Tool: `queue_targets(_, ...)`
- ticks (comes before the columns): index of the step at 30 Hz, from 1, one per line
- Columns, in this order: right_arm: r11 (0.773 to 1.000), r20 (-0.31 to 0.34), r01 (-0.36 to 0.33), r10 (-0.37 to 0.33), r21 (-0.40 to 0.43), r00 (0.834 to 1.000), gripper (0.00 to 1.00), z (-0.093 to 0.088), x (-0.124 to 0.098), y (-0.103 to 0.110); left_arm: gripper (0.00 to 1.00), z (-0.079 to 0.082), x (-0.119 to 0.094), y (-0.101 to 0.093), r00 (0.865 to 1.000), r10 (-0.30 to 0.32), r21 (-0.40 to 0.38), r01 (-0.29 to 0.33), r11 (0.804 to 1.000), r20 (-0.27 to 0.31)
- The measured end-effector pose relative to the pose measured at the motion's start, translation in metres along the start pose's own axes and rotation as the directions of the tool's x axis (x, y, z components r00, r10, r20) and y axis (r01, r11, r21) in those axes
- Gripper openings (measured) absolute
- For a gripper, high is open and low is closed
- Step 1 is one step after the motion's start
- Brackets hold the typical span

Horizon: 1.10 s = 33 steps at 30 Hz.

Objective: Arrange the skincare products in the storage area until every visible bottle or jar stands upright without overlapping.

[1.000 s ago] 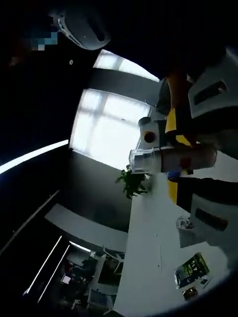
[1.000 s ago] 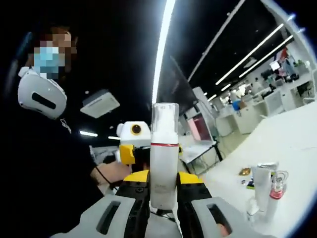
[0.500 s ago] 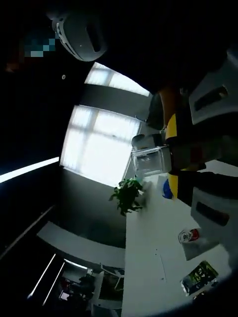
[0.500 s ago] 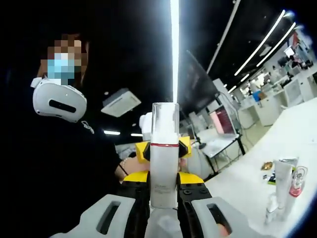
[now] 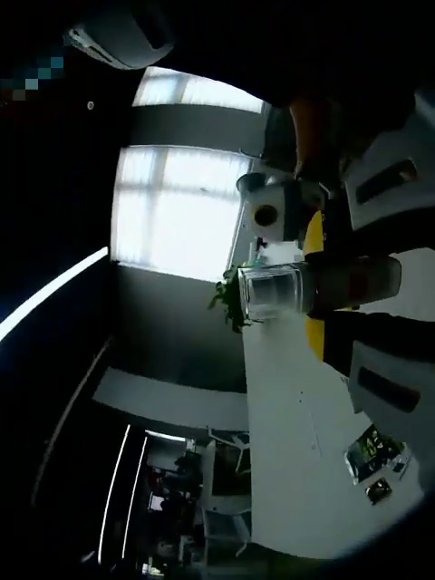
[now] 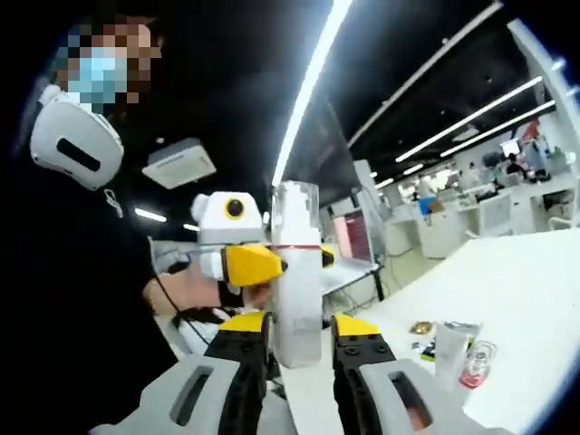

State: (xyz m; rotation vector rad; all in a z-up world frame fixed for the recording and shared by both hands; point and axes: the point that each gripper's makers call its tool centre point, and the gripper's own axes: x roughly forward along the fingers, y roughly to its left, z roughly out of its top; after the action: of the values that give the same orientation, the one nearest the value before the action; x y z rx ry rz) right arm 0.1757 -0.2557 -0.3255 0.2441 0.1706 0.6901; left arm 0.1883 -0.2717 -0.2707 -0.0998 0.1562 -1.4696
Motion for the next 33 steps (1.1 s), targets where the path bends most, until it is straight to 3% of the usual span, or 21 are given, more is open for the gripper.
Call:
queue_targets(2,0.997,0.019,0.076,-0.076,0.0,0.997,0.35,0.002,0.003,-0.005,0.17,0.005,-0.001,0.013,0.995,0.096,0.055,-0.096,0.994,0.006)
queue_targets(4,0.987,0.066,0.152,-0.156,0.049,0.986,0.29,0.009,0.003,-0.011,0.17,0.004,-0.003,0.025,0.984,0.178,0.106,-0.176,0.979,-0.012)
queue_targets(6,0.966,0.085,0.258,-0.26,0.026,0.962,0.27,0.013,0.0,-0.021,0.17,0.005,-0.005,0.034,0.967,0.256,0.133,-0.252,0.959,-0.014)
queue_targets(9,0.96,0.055,0.279,-0.277,-0.037,0.959,0.33,0.01,0.006,-0.017,0.16,0.007,-0.003,0.033,0.961,0.275,0.117,-0.274,0.955,0.004)
queue_targets(10,0.966,0.053,0.258,-0.256,-0.033,0.965,0.34,0.009,0.012,-0.012,0.16,0.007,-0.003,0.034,0.956,0.293,0.118,-0.292,0.949,0.003)
queue_targets(11,0.959,0.043,0.279,-0.277,-0.049,0.96,0.35,0.007,0.015,-0.013,0.16,0.005,-0.002,0.035,0.95,0.311,0.125,-0.308,0.943,-0.001)
queue_targets(14,0.937,0.043,0.338,-0.335,-0.085,0.941,0.34,0.007,0.019,-0.017,0.16,0.003,-0.001,0.033,0.943,0.333,0.13,-0.33,0.935,-0.005)
queue_targets(19,0.932,0.075,0.349,-0.343,-0.097,0.936,0.32,0.015,0.027,-0.017,0.16,0.001,0.0,0.028,0.94,0.34,0.138,-0.336,0.932,-0.002)
queue_targets(26,0.895,0.122,0.438,-0.427,-0.085,0.896,0.29,0.028,0.022,-0.026,0.17,0.004,0.0,0.024,0.936,0.352,0.156,-0.35,0.924,0.013)
queue_targets(33,0.884,0.141,0.459,-0.445,-0.09,0.884,0.26,0.033,0.021,-0.025,0.17,0.006,0.001,0.025,0.933,0.36,0.164,-0.359,0.919,0.024)
